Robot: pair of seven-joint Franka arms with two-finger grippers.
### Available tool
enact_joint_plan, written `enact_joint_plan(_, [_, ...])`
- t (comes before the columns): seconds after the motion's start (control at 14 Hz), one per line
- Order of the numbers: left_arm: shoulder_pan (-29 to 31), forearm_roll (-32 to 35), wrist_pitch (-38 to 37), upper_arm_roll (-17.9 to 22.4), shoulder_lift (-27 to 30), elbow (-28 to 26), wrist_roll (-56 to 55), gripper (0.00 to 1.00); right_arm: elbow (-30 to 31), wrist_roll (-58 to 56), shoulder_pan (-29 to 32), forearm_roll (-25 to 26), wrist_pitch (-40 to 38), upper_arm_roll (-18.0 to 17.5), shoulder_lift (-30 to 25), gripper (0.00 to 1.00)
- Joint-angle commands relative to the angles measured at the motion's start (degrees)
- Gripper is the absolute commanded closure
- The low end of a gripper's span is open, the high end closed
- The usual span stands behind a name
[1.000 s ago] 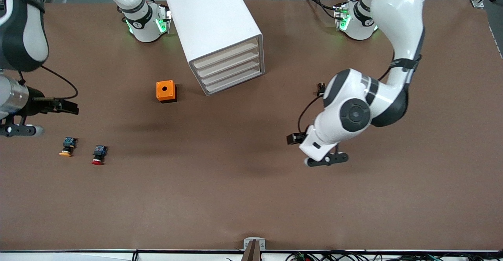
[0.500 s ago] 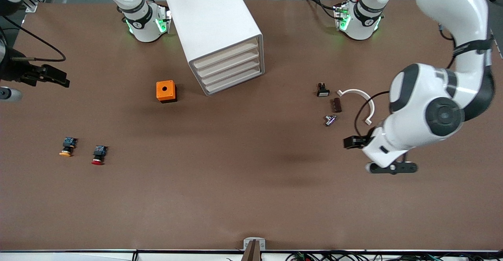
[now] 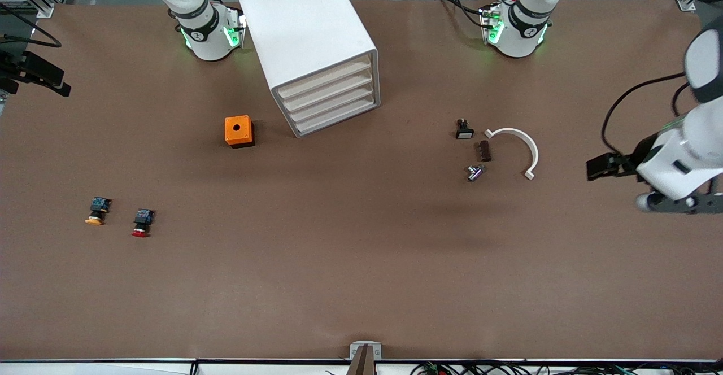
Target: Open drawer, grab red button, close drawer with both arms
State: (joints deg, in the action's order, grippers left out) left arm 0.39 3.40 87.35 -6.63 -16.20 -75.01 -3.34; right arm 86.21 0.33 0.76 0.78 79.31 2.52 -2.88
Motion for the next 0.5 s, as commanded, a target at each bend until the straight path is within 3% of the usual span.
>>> enact_joint_plan(0.0, [0.8, 1.5, -2.2, -1.2, 6.1, -2.6, 0.1, 0.0, -0.8, 0.5, 0.5, -0.6, -0.5, 0.0, 0.7, 0.0])
enact_joint_plan(0.29, [0.1, 0.5, -2.4, -0.4, 14.3, -9.6, -0.7, 0.0, -0.8, 0.5, 0.5, -0.6, -0.4, -0.1, 0.8, 0.0])
enact_joint_plan(0.43, [-1.3, -3.2, -2.3, 2.6, 16.7, -12.0, -0.9, 0.0, -0.8, 0.4, 0.6, -0.6, -0.5, 0.0, 0.8, 0.0])
